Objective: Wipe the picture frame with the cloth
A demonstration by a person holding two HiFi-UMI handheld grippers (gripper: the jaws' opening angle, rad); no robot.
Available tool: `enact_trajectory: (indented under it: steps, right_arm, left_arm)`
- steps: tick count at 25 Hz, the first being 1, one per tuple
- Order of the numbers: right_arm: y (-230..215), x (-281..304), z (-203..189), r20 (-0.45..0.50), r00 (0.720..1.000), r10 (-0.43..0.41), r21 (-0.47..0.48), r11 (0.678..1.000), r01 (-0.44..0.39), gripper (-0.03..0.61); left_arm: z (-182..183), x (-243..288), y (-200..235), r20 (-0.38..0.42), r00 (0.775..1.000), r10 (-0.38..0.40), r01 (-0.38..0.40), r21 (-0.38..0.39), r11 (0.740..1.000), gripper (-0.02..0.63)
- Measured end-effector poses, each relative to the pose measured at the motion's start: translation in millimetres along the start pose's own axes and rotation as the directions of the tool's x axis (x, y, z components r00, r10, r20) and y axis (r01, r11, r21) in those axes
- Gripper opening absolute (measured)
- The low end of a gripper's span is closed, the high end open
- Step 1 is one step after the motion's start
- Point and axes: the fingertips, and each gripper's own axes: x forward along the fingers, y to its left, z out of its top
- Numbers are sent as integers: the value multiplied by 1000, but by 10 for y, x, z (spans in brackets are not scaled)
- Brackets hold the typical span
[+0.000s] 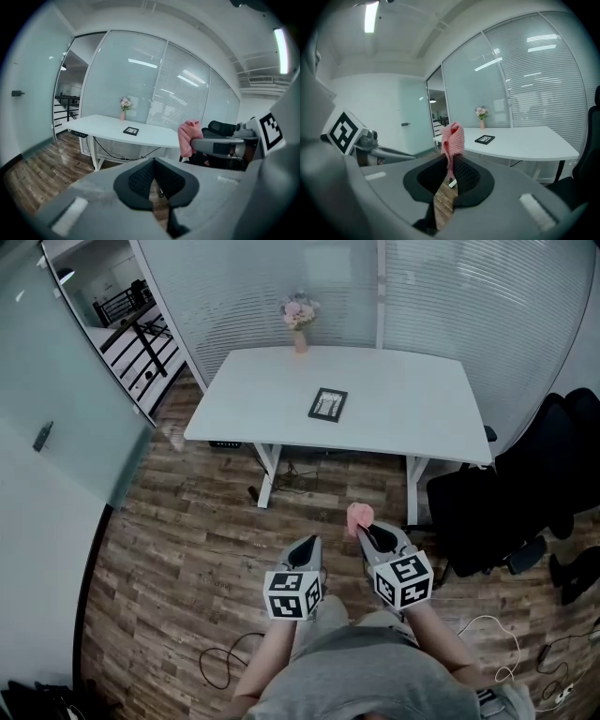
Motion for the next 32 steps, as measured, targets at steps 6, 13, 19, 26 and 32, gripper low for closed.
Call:
enact_trajectory:
  steps: [6,13,19,26,32]
  right_arm:
    - [-35,217,16,-5,999,31,3,1000,-31,38]
    - [-295,641,28,-35,999,22,5,1000,-21,38]
    - [-585,1146,285,-25,1000,12,-1,1000,-12,38]
    - [-927,1839,620,-20,1000,-8,-9,1000,8,37]
    - [-1218,2356,873,-21,999,-29,-14,999,29,38]
  left_arm:
    - [23,158,174,-8,1000,29,-29,-21,999,2]
    - [201,596,422,-17,1000,13,-13,-23,1000,2]
    - [496,1091,707,-21,1000,-8,7,-17,1000,2]
    - [902,1691,1125,-37,999,-28,28,-5,1000,2]
    - [1217,2179,1430,-54,998,-46,46,3,999,2]
